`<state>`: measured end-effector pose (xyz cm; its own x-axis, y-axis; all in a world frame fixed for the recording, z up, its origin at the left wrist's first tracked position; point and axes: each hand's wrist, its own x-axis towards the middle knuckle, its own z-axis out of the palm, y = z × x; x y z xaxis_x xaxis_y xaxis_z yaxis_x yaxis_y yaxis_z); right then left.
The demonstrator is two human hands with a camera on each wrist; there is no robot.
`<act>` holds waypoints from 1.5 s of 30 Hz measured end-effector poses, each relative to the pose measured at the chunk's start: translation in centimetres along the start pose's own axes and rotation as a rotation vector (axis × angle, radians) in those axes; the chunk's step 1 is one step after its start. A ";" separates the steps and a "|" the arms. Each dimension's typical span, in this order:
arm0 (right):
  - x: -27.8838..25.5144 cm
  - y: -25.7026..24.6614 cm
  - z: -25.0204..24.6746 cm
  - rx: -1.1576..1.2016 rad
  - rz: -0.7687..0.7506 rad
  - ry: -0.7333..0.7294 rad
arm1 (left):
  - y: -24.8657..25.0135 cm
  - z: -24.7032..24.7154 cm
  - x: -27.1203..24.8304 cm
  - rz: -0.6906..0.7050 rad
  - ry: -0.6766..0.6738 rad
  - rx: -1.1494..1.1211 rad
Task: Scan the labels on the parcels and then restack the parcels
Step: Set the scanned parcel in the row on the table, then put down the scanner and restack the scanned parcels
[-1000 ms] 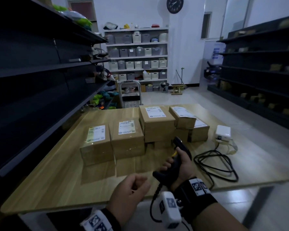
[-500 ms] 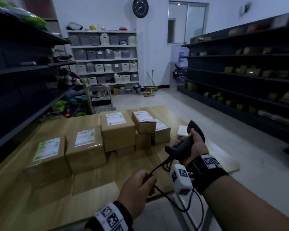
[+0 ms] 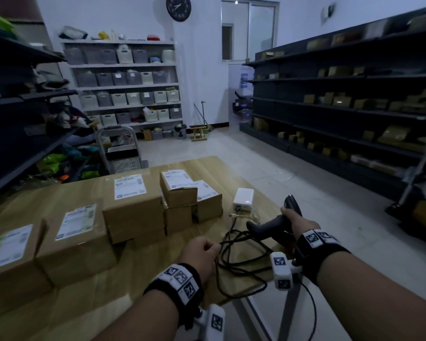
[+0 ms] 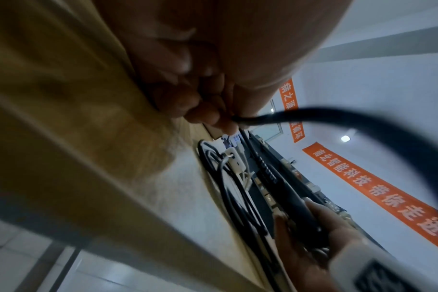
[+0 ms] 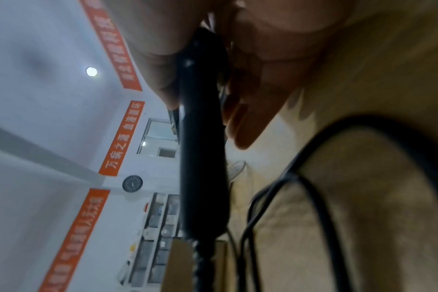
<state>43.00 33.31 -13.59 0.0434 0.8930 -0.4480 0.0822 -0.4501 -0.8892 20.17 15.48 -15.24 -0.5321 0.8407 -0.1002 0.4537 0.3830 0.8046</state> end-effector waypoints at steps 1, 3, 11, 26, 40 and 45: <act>-0.6 -0.6 0.0 -0.014 0.008 0.000 | -0.2 0.0 0.6 -0.013 -0.003 0.003; -1.2 -1.5 0.0 -0.153 -0.038 0.010 | -0.6 -0.2 1.4 -0.042 -0.019 -0.023; 1.5 -1.5 -0.1 -0.516 -0.157 0.009 | -0.9 -0.4 1.9 -0.099 -0.059 -0.151; 0.3 -1.3 -0.6 -0.740 -0.226 0.039 | -1.4 -0.9 1.0 -0.141 -0.071 -0.345; -5.6 -3.7 1.2 -0.105 -0.238 -0.027 | -2.0 -4.7 0.1 -0.217 -0.010 -0.591; -11.0 -4.9 6.7 0.086 -0.288 -0.242 | -0.5 -10.8 -2.1 -0.034 0.134 -0.529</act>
<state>35.46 25.71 -4.98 -0.2068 0.9620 -0.1784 -0.0278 -0.1881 -0.9818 13.33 9.34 -9.11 -0.6426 0.7616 -0.0838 0.0316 0.1356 0.9903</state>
